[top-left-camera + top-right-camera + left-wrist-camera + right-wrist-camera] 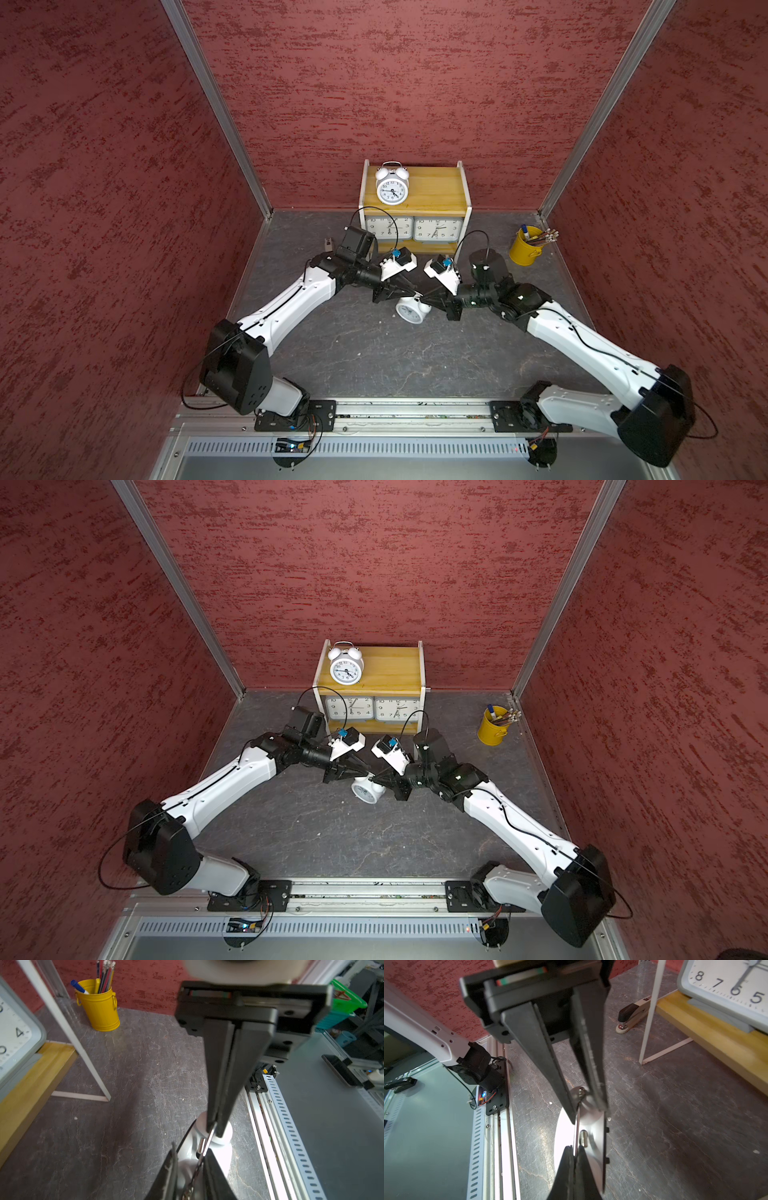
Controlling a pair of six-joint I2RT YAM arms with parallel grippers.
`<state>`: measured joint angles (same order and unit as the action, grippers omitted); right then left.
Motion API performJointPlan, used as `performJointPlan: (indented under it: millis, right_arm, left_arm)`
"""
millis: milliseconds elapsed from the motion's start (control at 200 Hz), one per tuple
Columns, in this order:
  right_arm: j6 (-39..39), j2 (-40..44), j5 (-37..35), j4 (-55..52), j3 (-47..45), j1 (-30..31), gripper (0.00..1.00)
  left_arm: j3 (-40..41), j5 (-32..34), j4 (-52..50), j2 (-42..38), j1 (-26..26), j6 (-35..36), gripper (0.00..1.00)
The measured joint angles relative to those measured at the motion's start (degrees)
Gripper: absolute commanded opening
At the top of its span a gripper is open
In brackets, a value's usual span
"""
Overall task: Place the alarm clocks on the shelf by style
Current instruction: Pick up the alarm from the center of the board.
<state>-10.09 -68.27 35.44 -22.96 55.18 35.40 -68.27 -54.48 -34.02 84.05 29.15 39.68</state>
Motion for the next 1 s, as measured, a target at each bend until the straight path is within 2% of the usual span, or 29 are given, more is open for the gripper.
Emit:
performJointPlan:
  millis: [45, 125, 195, 311, 431, 611, 1002]
  right_arm:
    - [-0.1, -0.1, -0.5, -0.1, 0.0, -0.4, 0.01]
    - [-0.3, -0.1, -1.0, 0.0, 0.0, -0.3, 0.13]
    - [0.0, -0.1, -1.6, 1.1, 0.0, -0.3, 0.35]
    - [2.4, 1.6, -2.7, 6.6, -1.9, 0.0, 0.60]
    - [4.4, 5.2, -3.5, 12.9, -6.0, -0.6, 0.77]
    - [7.9, 8.8, -3.5, 19.5, -11.7, -2.6, 0.86]
    - [9.5, 10.0, -0.1, 24.9, -14.0, -3.7, 0.86]
  left_arm:
    - [0.0, -0.5, -1.0, -0.1, 0.2, 0.3, 0.00]
    - [0.0, -0.7, -1.2, -0.1, 0.2, 0.4, 0.00]
    - [0.0, -0.4, -0.8, -0.4, 0.2, -0.4, 0.00]
    - [0.3, 1.0, 2.2, -1.9, -0.3, -3.9, 0.00]
    - [1.1, 1.8, 6.1, -5.0, -2.0, -9.4, 0.00]
    - [0.8, 0.0, 9.9, -7.9, -5.1, -15.3, 0.00]
    - [-3.3, -9.8, 7.5, -7.9, -6.1, -17.8, 0.00]
